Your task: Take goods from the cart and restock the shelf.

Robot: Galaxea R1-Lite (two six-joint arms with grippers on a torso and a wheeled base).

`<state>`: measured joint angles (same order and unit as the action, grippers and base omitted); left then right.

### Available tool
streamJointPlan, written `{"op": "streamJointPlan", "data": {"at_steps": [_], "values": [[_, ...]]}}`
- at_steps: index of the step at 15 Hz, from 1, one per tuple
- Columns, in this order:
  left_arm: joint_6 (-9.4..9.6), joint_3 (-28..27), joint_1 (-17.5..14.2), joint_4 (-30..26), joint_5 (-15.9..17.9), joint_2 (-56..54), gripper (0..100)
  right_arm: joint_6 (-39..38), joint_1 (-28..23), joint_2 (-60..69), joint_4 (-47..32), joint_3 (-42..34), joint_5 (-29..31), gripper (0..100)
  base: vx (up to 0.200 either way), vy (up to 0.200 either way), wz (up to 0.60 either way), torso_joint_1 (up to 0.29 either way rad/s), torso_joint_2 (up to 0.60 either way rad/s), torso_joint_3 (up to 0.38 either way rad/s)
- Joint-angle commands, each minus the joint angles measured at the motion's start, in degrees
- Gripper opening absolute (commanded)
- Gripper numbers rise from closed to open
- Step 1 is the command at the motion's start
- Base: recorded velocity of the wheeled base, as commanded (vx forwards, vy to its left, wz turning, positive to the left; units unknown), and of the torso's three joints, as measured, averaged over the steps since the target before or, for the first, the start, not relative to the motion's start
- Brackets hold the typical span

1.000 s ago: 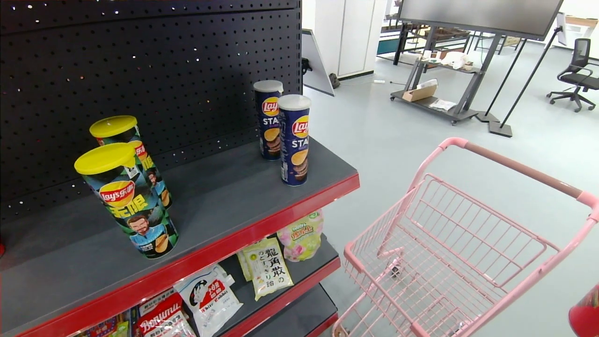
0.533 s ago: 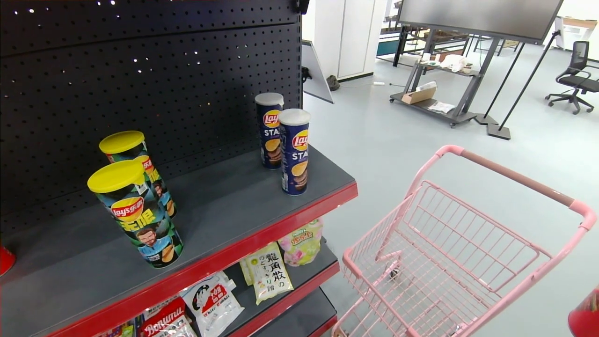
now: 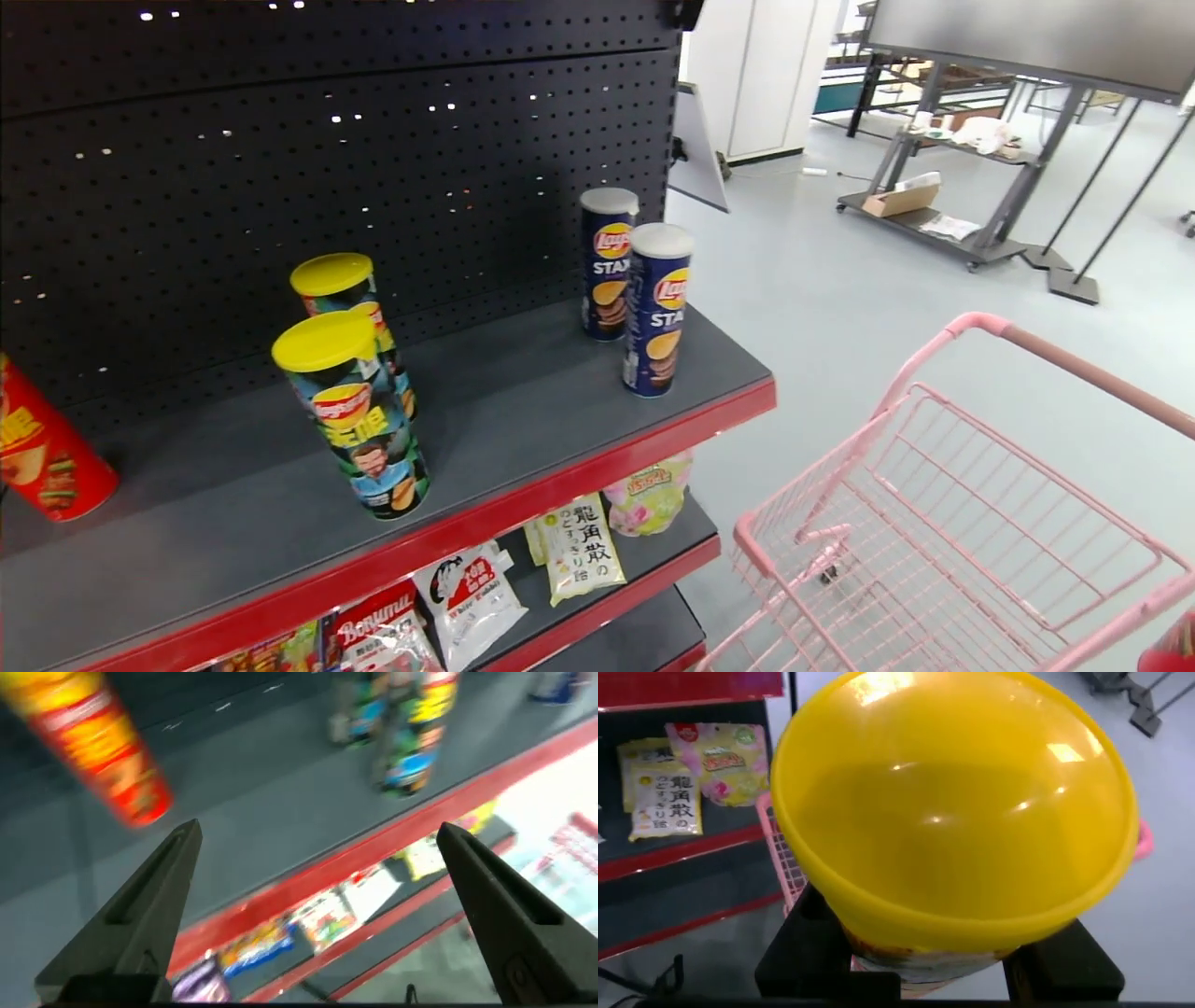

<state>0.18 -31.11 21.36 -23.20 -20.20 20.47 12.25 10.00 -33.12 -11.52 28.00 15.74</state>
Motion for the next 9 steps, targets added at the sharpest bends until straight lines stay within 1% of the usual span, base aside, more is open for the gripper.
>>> {"op": "streamJointPlan", "data": {"at_steps": [1, 8, 9], "values": [[-0.01, -0.09, 0.0, 0.08, -0.02, 0.54, 100, 0.05, 0.02, 1.31, -0.08, -0.23, -0.01, 0, 0.0, 0.0, 0.6, 0.017, 0.01, 0.002], [0.26, -0.09, 0.0, 0.08, -0.19, 0.19, 100, 0.14, -0.06, 3.85, -0.08, -1.11, 0.43, 0, 0.0, 0.0, 0.6, 0.001, 0.0, 0.002], [0.96, -0.09, 0.0, 0.08, -0.19, 0.1, 100, 0.05, -0.06, 4.82, -0.08, -1.55, 0.52, 0, 0.0, 0.0, 0.0, 0.0, 0.0, 0.0]]}}
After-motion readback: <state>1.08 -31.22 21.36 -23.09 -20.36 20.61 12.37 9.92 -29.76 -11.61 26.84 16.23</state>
